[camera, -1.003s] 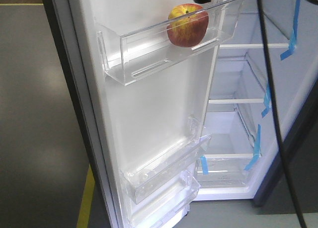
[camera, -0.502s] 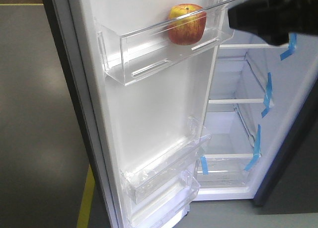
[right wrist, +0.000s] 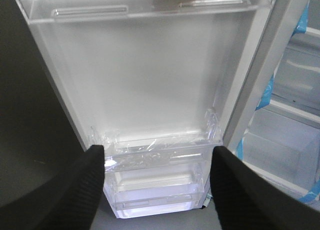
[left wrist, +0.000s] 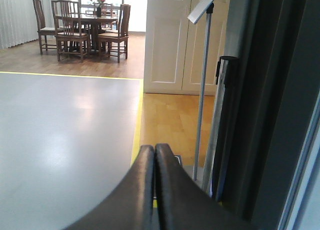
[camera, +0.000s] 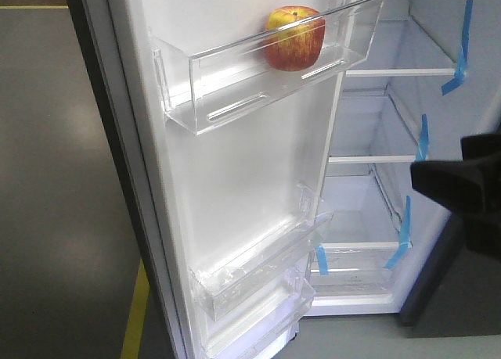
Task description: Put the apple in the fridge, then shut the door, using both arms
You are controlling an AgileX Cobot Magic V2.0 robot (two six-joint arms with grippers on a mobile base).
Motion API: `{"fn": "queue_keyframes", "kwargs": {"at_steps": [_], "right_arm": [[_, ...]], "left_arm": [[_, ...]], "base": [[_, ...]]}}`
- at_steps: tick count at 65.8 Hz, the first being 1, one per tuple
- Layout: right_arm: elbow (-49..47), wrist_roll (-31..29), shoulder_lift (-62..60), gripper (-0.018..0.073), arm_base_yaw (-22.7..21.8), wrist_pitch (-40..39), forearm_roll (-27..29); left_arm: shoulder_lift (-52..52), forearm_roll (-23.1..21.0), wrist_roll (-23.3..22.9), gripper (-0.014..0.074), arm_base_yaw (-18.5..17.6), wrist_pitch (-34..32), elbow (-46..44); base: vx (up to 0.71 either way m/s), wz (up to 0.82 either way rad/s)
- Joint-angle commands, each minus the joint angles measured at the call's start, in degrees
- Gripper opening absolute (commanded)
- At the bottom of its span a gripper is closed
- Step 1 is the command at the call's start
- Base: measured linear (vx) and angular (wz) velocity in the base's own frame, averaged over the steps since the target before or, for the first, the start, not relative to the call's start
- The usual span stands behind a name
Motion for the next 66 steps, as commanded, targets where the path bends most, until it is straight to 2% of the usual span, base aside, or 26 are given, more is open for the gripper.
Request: {"fn": "queue_keyframes", "kwargs": {"at_steps": [1,25,56,66], "right_arm": [[2.1,0.0,-3.4,0.0435,-0.1,-3.7,0.0],[12.2,-0.4,-13.0,0.0435,-0.1,-4.2,-0.3],[12.5,-0.3,-14.1,0.0435,-0.1,-3.7,0.2],[12.5,-0.3,-14.1,0.0434,-0.1,-3.6,0.2]], "left_arm": [[-0.9,-0.2,-0.4,-0.0006,0.0,-4.1,1.6],[-0.9,-0.2,-0.4,-0.0006,0.0,-4.1,1.6],[-0.9,-0.3,0.0,-0.0006,0.0,-5.6,1.6],[-0.9,-0.8,-1.9,-0.0006,0.0,-7.7,1.6]], "base": [[0.0,0.0],[0.0,0.0],[0.0,0.0],[0.0,0.0]]}}
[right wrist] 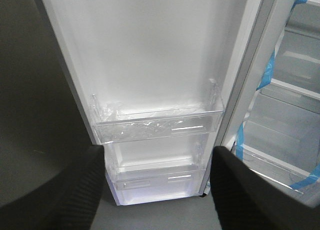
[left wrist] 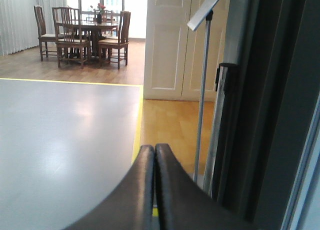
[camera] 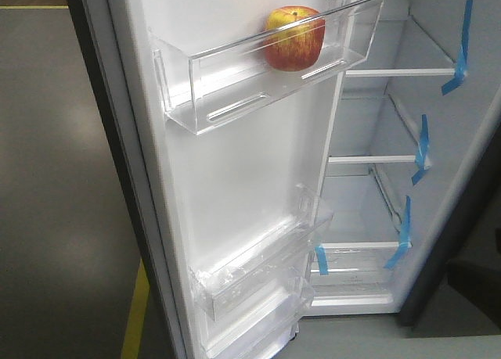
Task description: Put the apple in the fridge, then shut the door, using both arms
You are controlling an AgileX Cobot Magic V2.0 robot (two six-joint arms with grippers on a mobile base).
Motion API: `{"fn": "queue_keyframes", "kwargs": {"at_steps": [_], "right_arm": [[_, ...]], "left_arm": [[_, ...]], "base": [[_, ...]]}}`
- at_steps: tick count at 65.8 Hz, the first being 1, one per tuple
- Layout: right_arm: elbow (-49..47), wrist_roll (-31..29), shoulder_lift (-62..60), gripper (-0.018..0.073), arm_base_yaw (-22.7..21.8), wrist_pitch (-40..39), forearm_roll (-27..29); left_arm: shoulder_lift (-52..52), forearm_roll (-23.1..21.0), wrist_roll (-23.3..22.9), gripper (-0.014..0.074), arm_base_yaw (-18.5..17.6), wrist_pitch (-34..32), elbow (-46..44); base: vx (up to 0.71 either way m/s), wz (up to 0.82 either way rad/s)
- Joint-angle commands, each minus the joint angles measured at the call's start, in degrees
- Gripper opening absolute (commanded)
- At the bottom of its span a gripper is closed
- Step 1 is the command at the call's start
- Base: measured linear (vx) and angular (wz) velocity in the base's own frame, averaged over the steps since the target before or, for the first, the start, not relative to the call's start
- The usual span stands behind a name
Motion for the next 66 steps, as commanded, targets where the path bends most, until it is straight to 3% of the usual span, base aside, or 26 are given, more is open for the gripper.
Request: {"fn": "queue_keyframes", "kwargs": {"at_steps": [1,22,41,66], "right_arm": [[-1.5,-0.4,0.2,0.0434,-0.1,-3.6,0.4],[-1.5,-0.4,0.2,0.0434,-0.1,-3.7,0.4],[-1.5,-0.4,0.2,0.0434,-0.1,-3.7,0.4],[-1.5,-0.4,0.2,0.0434,-0.1,-3.7,0.4]], "left_arm": [[-0.9,-0.7,-1.8,-0.0006,0.0,-6.0,1.6],[-0.8,-0.6,-3.2,-0.0006,0.0,-4.0,-6.0],[3.3,-0.3,-2.4,-0.0006,0.0,9.2,-21.4],[23.2,-0.2,6.4,-0.0006,0.0,30.0,-43.4]], "base": [[0.0,0.0],[0.0,0.0],[0.0,0.0],[0.0,0.0]]}}
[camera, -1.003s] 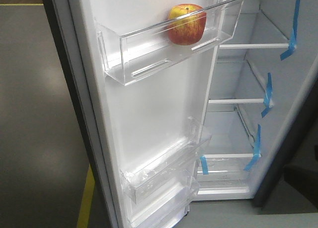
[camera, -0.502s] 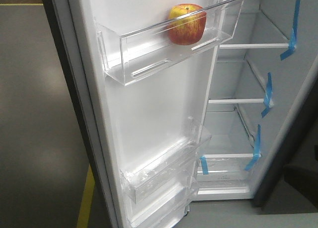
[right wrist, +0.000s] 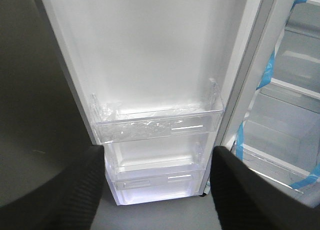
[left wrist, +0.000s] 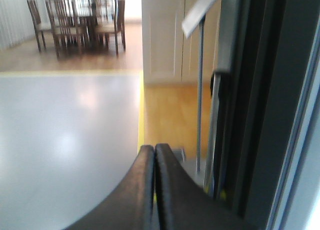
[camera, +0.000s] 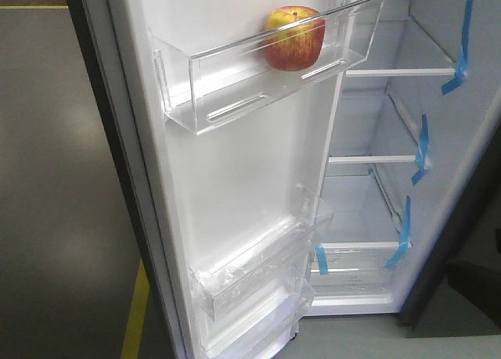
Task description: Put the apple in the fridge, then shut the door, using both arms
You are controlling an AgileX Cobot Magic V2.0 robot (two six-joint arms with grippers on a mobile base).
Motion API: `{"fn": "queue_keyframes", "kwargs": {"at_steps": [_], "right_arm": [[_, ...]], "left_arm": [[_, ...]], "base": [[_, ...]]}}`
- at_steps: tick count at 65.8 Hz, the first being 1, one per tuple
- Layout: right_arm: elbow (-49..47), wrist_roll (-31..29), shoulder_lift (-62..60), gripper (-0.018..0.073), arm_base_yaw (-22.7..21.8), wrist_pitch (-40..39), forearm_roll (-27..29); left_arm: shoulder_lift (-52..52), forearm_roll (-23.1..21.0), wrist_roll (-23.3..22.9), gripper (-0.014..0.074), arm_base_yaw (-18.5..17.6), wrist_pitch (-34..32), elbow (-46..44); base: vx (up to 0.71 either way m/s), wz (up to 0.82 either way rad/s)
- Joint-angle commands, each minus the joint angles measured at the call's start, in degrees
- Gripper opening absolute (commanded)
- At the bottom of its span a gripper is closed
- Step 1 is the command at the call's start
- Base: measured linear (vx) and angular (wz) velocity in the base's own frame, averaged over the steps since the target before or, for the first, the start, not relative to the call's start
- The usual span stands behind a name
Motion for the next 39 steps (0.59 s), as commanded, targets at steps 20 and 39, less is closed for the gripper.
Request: {"fn": "queue_keyframes", "kwargs": {"at_steps": [20,39], "right_arm": [[-1.5,-0.4,0.2,0.0434,-0.1,-3.8,0.4],[-1.5,-0.4,0.2,0.0434,-0.1,-3.8,0.4]], "left_arm": [[20.1,-0.1,2.8,-0.0006,0.0,11.9,-17.9],[34.4,-3.4,7.8,-0.0006,0.0,19.2,-26.7]], "base": [[0.0,0.0],[0.0,0.0]]}}
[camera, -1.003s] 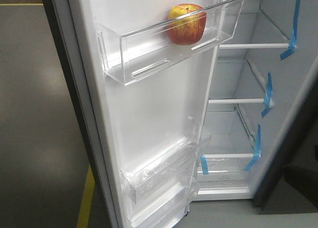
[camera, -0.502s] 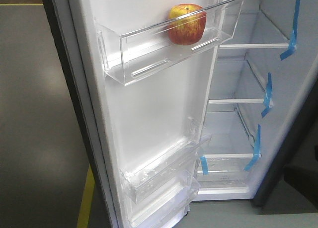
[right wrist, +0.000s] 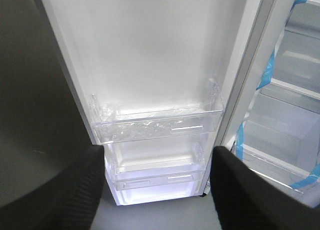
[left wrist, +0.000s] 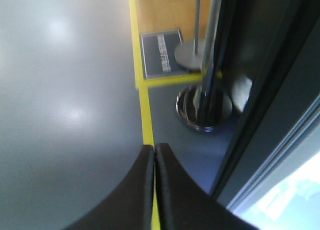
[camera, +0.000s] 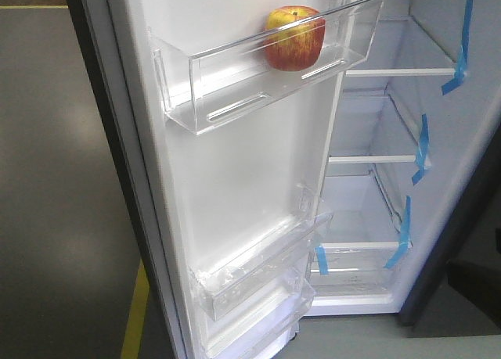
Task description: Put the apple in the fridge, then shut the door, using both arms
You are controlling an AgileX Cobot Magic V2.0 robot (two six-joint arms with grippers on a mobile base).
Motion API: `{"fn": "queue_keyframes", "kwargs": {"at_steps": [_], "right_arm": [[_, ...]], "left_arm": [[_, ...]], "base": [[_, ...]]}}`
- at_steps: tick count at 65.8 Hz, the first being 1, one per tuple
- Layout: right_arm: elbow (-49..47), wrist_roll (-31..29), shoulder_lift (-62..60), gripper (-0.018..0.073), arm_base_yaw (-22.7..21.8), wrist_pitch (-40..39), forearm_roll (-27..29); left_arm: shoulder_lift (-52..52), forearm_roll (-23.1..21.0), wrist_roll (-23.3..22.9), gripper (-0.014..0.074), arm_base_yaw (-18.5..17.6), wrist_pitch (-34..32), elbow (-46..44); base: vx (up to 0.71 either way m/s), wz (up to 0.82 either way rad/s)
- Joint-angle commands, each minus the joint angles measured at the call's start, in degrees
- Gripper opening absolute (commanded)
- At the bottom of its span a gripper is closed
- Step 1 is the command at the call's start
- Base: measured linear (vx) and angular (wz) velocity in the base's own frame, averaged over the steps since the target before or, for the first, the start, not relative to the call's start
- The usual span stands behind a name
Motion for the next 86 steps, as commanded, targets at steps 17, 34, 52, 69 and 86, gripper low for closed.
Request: {"fn": "queue_keyframes", "kwargs": {"at_steps": [17,34,52,69,86], "right_arm": [[-1.5,-0.4,0.2,0.0434,-0.1,-3.7,0.4],[-1.5,-0.4,0.2,0.0434,-0.1,-3.7,0.4],[-1.5,-0.4,0.2,0.0434,-0.1,-3.7,0.4],[-1.5,-0.4,0.2,0.0434,-0.1,-3.7,0.4],[-1.5,-0.4,0.2,0.0434,-0.1,-3.7,0.4]], "left_arm": [[15.5,-17.1,15.9,-0.0006,0.0,0.2,-9.7],[23.2,-23.8,22.8,-0.0006,0.0,-1.5,-13.2],[28.3,-27.4,28.0,-0.0006,0.0,-5.0,-13.2],[32.4,-31.5,32.4,-0.0006,0.0,-8.1,-13.6],[39.8,-32.6,31.9,-0.0006,0.0,-2.6,-25.4]], "base": [[0.0,0.0],[0.0,0.0],[0.0,0.0],[0.0,0.0],[0.0,0.0]]}}
